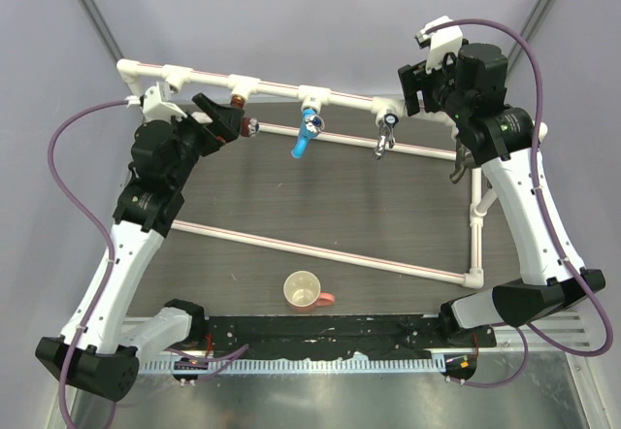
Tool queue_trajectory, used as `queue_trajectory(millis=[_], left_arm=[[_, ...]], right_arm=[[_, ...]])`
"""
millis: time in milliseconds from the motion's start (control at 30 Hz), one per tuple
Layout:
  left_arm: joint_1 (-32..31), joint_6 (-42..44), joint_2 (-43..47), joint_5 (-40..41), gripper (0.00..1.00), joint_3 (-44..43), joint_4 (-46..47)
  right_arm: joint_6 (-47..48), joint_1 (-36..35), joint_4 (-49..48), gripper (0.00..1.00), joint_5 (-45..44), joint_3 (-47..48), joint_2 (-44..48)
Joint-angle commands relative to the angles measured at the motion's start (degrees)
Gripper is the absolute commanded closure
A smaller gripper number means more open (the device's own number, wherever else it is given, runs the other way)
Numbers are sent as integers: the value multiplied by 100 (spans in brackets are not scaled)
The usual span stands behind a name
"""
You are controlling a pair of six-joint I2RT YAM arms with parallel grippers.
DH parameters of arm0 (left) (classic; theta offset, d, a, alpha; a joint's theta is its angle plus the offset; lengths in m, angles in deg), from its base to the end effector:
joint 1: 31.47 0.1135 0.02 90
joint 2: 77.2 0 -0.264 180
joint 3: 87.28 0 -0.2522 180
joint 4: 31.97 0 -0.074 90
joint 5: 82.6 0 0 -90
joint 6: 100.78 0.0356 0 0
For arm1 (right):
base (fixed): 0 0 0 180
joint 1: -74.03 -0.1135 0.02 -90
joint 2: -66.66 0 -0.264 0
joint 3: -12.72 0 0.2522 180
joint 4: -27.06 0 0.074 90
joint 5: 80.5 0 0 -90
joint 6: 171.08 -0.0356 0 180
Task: Install the water faucets
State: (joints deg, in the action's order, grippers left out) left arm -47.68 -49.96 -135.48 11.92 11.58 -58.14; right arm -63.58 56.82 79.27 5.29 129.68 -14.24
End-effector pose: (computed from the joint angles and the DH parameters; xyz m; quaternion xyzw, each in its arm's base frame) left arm 0.2148 -0.0595 0.4297 -0.1712 0.7067 -0.2934 0.6206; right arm 0.2752 0.0825 0.4922 -0.2172 0.7691 -0.0309 0.6003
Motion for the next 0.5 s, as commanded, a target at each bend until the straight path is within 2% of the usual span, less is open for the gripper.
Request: queue_trajectory(millis=[0, 367, 467], left_arm=[[21, -143, -52, -425, 1, -206, 178], [12, -230, 194, -679, 2, 22, -78], [12, -257, 238, -715, 7, 66, -52]], right_arm=[[-1, -221, 857, 17, 447, -177, -259], [-9, -221, 865, 18, 447, -177, -268], [-18, -230, 857, 18, 447, -177, -259]])
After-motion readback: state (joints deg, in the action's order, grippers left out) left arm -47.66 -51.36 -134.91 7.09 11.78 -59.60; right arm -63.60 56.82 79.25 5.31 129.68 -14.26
